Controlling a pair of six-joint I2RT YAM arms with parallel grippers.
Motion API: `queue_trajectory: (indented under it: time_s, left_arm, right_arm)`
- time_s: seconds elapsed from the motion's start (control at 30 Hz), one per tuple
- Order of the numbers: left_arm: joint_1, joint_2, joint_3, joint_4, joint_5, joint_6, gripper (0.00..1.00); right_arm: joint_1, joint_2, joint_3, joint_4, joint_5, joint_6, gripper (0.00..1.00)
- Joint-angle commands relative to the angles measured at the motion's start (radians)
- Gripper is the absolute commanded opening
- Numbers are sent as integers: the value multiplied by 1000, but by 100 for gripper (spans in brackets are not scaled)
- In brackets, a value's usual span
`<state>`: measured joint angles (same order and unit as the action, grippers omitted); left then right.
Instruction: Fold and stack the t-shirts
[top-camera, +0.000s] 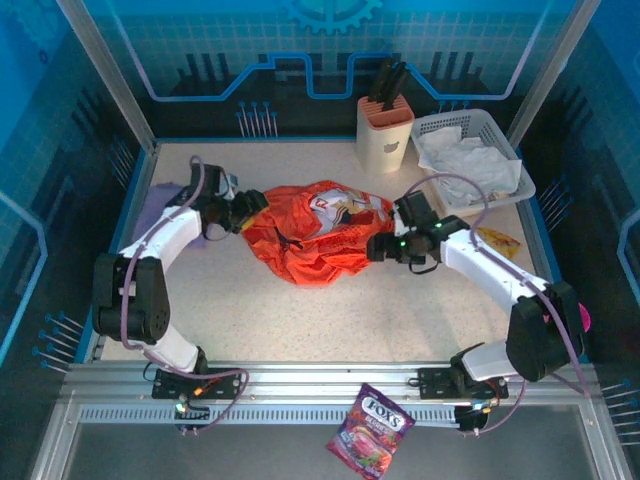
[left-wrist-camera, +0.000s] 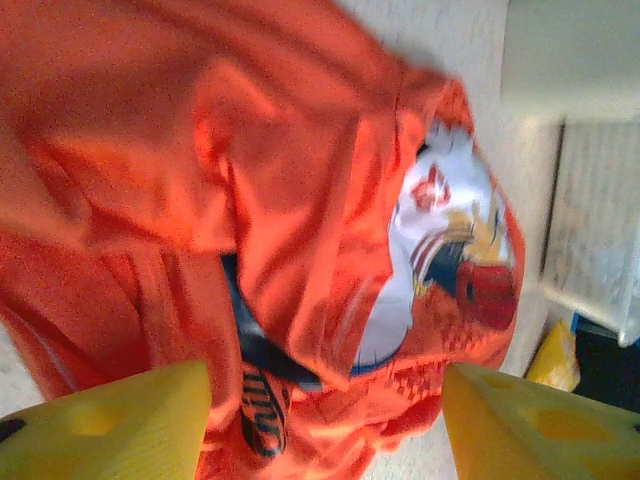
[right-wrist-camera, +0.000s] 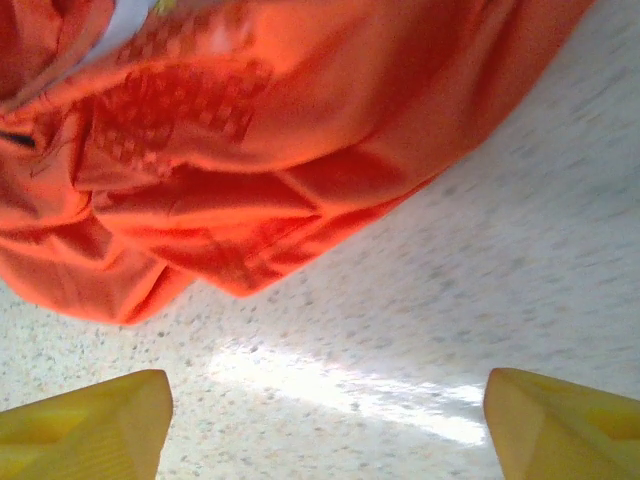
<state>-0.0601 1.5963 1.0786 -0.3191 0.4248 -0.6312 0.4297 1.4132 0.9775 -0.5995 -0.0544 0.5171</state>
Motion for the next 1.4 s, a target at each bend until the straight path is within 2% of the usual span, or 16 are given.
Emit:
queue_trajectory:
  time_s: [0.0, 0.1, 0.17, 0.23, 0.43, 0.6, 0.77, 0.8, 0.83, 0.97, 1.03, 1.2, 1.3, 1.33, 1.37]
  left_arm:
    - [-82, -4, -46, 76, 18, -48, 63]
    - [-89, 20, -123, 210, 2, -96, 59]
    - [-100, 40, -126, 236, -51, -81, 58]
    - [-111, 85, -106, 283, -35, -91, 57]
    - [-183, 210, 0, 271, -58, -96, 56]
    - [-227, 291, 50, 282, -75, -106, 54]
    - [-233, 356, 107, 290, -113, -112, 40]
    - [-233, 365, 122, 278, -124, -109, 34]
    - [-233, 370, 136, 266, -133, -102, 28]
    - [-230, 363, 190, 195, -155, -55, 9]
    - [-224, 349, 231, 133, -145, -20, 0]
    - [-202, 238, 273, 6, -147, 54, 0]
    - [-183, 191, 277, -37, -107, 69, 0]
    - [-181, 191, 282, -64, -90, 80, 9]
    - [-183, 201, 289, -89, -68, 97, 33]
  right_arm:
    - [47, 78, -35, 143, -26, 142, 80]
    - [82, 126, -49, 215, 4, 209, 79]
    - [98, 155, -47, 253, 20, 239, 78]
    - [110, 199, -30, 274, 24, 264, 78]
    - [133, 308, 11, 311, 39, 312, 78]
    - [141, 364, 34, 316, 53, 319, 71]
    - [140, 375, 38, 347, 41, 319, 50]
    - [140, 372, 37, 350, 40, 317, 43]
    - [139, 363, 35, 350, 45, 314, 30]
    - [120, 312, 12, 372, 32, 286, 0]
    - [102, 282, 7, 368, 23, 261, 0]
    - [26, 149, 2, 299, 22, 177, 0]
    - [-29, 64, 4, 244, 19, 128, 0]
    - [-44, 39, 4, 225, 21, 113, 0]
    - [-53, 23, 4, 213, 20, 100, 0]
